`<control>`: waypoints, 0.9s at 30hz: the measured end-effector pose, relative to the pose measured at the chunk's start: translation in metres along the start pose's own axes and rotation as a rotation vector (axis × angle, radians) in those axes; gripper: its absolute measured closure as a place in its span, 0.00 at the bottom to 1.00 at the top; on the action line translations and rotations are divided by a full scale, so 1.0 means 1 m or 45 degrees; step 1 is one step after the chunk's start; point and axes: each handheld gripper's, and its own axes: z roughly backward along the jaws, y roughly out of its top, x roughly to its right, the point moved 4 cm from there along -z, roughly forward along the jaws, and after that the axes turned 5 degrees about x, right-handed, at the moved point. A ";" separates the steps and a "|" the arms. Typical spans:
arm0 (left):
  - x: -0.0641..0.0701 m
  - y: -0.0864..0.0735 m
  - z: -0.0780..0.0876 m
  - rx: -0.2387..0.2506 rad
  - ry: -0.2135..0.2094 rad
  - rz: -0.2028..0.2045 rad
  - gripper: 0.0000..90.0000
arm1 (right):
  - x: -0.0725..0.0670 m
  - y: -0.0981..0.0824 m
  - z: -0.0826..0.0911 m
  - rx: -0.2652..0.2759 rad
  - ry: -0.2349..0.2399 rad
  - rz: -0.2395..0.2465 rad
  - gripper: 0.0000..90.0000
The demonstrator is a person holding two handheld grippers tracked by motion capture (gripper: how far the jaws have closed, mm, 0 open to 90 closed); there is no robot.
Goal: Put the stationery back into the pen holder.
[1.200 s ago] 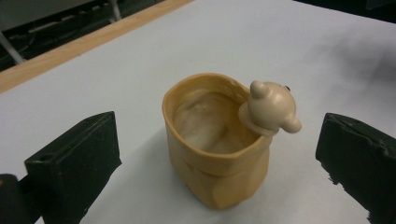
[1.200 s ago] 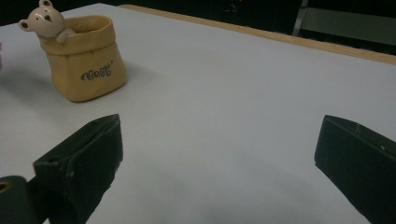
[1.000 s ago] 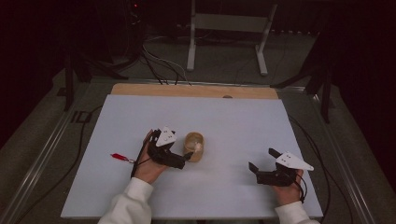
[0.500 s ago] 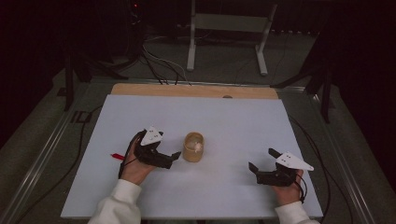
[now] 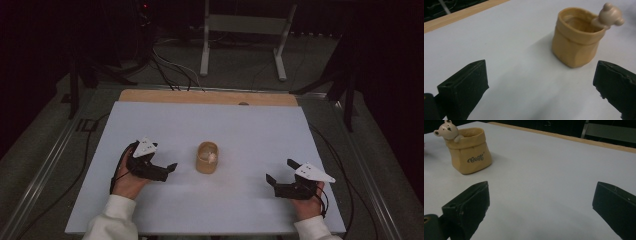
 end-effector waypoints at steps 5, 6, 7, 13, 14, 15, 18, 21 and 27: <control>-0.008 -0.010 0.007 -0.026 0.011 -0.001 0.00 | 0.000 0.000 0.000 -0.001 0.000 -0.001 0.02; -0.010 -0.013 0.008 -0.034 0.014 0.001 0.00 | 0.000 0.000 0.000 -0.001 0.000 0.000 0.02; -0.011 -0.014 0.009 -0.040 0.019 0.000 0.00 | 0.000 0.000 0.000 -0.001 -0.001 -0.001 0.02; -0.021 -0.025 0.016 -0.085 0.041 0.006 0.00 | 0.000 0.000 0.000 -0.001 -0.003 -0.003 0.02; -0.022 -0.026 0.017 -0.089 0.044 0.009 0.00 | 0.000 0.000 0.000 -0.001 -0.003 -0.004 0.02; -0.024 -0.028 0.018 -0.095 0.051 0.013 0.00 | 0.000 0.000 0.000 -0.001 -0.003 -0.004 0.02; -0.030 -0.033 0.022 -0.115 0.066 0.021 0.00 | 0.000 0.000 0.000 0.001 -0.003 -0.006 0.02; -0.035 -0.040 0.023 -0.136 0.080 0.040 0.01 | 0.000 0.000 0.000 0.000 -0.002 -0.005 0.02; -0.036 -0.051 0.021 -0.216 0.071 0.049 0.06 | 0.000 0.000 0.000 0.000 -0.002 -0.005 0.02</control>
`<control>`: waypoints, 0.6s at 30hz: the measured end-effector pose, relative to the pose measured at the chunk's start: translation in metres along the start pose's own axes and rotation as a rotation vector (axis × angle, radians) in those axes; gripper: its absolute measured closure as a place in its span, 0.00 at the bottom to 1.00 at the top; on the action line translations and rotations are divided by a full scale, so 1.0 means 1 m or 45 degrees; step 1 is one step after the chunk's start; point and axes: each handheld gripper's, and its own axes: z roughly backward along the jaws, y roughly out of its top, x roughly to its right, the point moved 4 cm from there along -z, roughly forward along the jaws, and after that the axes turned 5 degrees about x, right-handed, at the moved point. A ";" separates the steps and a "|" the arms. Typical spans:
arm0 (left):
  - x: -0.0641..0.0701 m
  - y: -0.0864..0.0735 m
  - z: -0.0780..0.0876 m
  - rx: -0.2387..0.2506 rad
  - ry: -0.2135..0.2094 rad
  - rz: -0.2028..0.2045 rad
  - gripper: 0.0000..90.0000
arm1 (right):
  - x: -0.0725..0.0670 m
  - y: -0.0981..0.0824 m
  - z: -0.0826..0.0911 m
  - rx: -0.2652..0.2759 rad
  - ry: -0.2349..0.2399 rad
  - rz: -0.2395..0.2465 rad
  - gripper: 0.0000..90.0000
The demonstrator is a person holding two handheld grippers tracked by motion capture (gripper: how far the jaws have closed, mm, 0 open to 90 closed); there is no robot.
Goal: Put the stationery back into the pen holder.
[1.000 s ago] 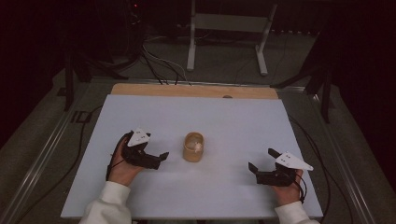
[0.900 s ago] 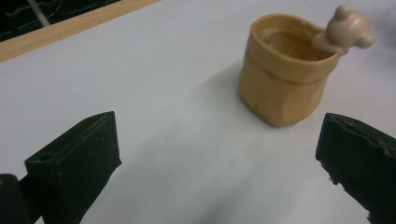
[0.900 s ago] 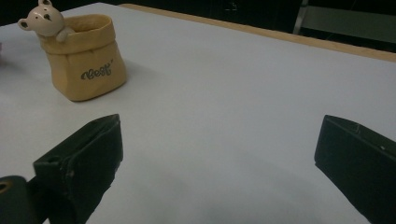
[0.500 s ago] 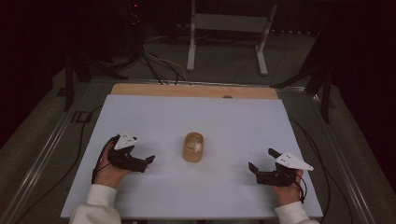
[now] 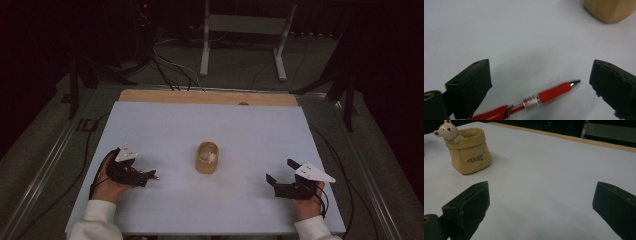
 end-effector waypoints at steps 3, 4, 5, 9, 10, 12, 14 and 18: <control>0.003 -0.004 -0.004 -0.057 -0.008 -0.020 0.12 | 0.000 0.000 0.000 0.000 0.001 0.000 0.02; 0.005 -0.005 -0.006 -0.074 -0.019 -0.034 0.13 | 0.000 0.000 0.000 0.000 0.002 0.000 0.02; 0.006 -0.005 -0.007 -0.083 -0.024 -0.038 0.15 | 0.000 0.000 0.000 0.000 0.003 -0.001 0.02; 0.010 -0.007 -0.013 -0.126 -0.043 -0.075 0.24 | 0.000 0.000 0.000 0.000 0.002 -0.002 0.02; 0.012 -0.008 -0.014 -0.142 -0.057 -0.085 0.28 | 0.000 0.000 0.000 0.000 0.002 -0.002 0.02; 0.013 -0.011 -0.016 -0.187 -0.083 -0.103 0.39 | 0.000 0.000 0.000 0.000 0.002 -0.002 0.02; 0.014 -0.012 -0.017 -0.200 -0.103 -0.111 0.49 | 0.000 0.000 0.000 0.001 0.003 -0.003 0.02; 0.013 -0.009 -0.017 -0.216 -0.106 -0.110 0.71 | 0.000 0.000 0.000 0.000 0.006 -0.004 0.02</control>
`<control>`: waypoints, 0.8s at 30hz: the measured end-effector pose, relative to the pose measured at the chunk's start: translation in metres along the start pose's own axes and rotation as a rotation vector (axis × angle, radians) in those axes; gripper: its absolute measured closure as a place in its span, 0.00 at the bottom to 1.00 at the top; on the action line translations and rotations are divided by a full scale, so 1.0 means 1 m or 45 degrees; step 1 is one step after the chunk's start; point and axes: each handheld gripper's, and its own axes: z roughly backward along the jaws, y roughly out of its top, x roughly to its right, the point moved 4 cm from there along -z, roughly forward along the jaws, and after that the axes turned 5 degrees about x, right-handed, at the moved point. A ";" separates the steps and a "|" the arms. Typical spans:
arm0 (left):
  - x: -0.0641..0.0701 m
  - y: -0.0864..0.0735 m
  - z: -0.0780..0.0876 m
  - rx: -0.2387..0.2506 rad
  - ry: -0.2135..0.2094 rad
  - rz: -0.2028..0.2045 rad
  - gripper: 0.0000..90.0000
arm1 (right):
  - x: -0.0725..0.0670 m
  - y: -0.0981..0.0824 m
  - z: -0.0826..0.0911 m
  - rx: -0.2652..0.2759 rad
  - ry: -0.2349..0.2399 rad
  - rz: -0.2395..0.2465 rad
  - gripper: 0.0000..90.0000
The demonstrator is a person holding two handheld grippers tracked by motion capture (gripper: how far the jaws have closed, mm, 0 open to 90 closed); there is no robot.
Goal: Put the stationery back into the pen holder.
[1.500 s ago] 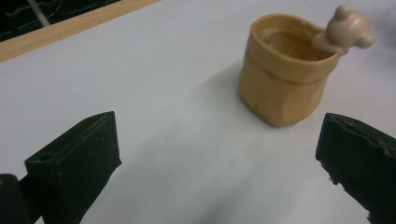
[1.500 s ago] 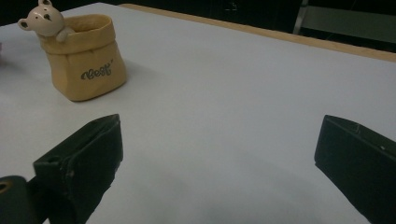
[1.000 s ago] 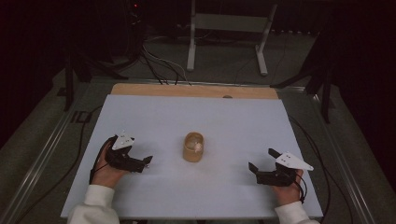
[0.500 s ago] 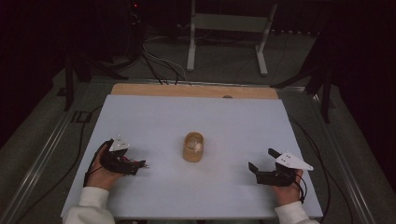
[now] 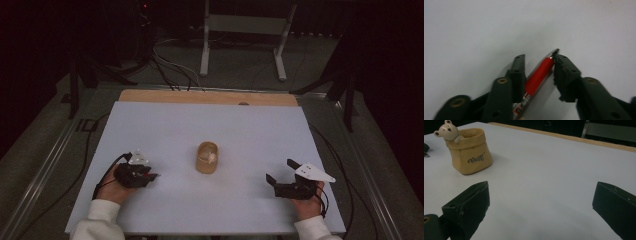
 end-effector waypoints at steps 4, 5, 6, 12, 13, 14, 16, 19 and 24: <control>0.002 0.004 -0.002 -0.009 -0.032 -0.003 0.89 | 0.000 0.000 0.000 -0.001 0.001 0.000 0.02; 0.002 0.005 -0.003 -0.010 -0.032 0.002 0.89 | 0.000 0.000 0.000 -0.001 0.001 0.000 0.02; 0.002 0.005 -0.003 -0.013 -0.037 0.012 0.89 | 0.000 0.000 0.000 -0.001 0.001 -0.002 0.02; 0.000 0.005 -0.004 -0.020 -0.049 0.060 0.89 | -0.001 0.000 -0.001 -0.005 0.007 0.001 0.02; 0.000 0.005 -0.004 -0.020 -0.051 0.068 0.89 | -0.001 0.000 -0.001 -0.005 0.007 0.002 0.02; 0.000 0.005 -0.004 -0.021 -0.049 0.071 0.89 | -0.001 0.000 -0.001 -0.007 0.008 0.003 0.02; 0.002 0.005 -0.004 -0.011 -0.031 0.063 0.90 | -0.001 0.000 -0.001 -0.006 0.009 0.001 0.02; 0.001 0.003 -0.003 0.013 -0.031 0.086 0.90 | 0.000 0.000 -0.001 -0.006 0.008 -0.004 0.02; -0.001 0.006 -0.001 0.030 -0.026 0.112 0.90 | 0.000 -0.001 -0.001 -0.006 0.007 -0.008 0.02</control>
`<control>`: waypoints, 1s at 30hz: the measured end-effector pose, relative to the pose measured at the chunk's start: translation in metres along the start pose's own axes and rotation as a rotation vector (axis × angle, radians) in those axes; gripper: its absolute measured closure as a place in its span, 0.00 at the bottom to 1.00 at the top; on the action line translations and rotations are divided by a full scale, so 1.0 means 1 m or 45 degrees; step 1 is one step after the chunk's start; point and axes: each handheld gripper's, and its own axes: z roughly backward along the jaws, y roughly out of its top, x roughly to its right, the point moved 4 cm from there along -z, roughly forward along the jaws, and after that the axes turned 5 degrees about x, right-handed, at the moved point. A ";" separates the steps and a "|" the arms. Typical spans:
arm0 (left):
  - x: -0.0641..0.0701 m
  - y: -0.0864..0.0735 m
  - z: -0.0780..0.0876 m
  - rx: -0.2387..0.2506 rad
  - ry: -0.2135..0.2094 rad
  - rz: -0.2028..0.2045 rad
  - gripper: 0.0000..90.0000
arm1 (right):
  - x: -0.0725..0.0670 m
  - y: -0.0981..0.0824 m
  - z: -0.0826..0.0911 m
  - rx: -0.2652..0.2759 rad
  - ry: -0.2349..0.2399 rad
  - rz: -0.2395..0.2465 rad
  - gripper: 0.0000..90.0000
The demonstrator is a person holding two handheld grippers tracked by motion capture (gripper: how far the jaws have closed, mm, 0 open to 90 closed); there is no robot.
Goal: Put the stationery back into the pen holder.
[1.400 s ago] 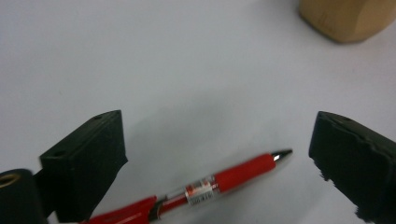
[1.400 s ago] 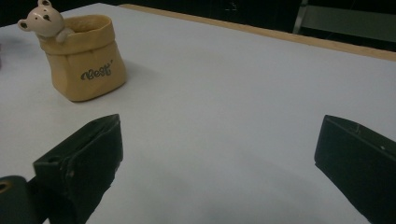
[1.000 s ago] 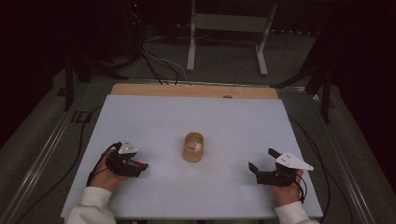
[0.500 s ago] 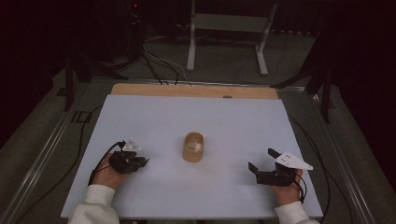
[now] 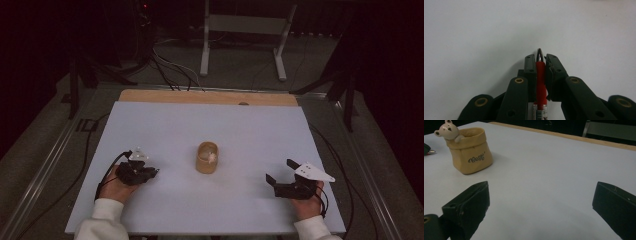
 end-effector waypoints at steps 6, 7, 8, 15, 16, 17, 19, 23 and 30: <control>0.003 0.010 0.004 0.040 0.009 -0.002 0.90 | 0.000 0.000 0.000 0.001 0.001 0.002 0.02; 0.004 0.012 0.005 0.047 0.008 -0.003 0.90 | 0.000 0.000 0.000 0.002 0.001 0.002 0.02; 0.005 0.015 0.006 0.057 0.008 -0.004 0.90 | 0.000 0.000 0.000 0.003 0.002 0.002 0.02; 0.010 0.030 0.012 0.128 0.000 -0.015 0.90 | 0.000 0.000 0.001 0.005 0.002 0.001 0.02; 0.010 0.032 0.013 0.137 0.000 -0.016 0.90 | 0.000 0.000 0.000 0.005 0.003 0.001 0.02; 0.011 0.034 0.014 0.152 0.001 -0.008 0.90 | 0.000 0.000 0.000 0.005 0.003 0.002 0.02; 0.011 0.038 0.016 0.174 -0.004 -0.004 0.90 | 0.000 0.000 0.001 0.005 0.003 0.002 0.02; 0.012 0.044 0.020 0.207 -0.005 0.006 0.90 | 0.000 0.000 0.000 0.004 0.003 0.002 0.02; 0.017 0.054 0.023 0.236 -0.012 -0.009 0.90 | 0.000 0.000 0.000 0.003 0.004 0.002 0.02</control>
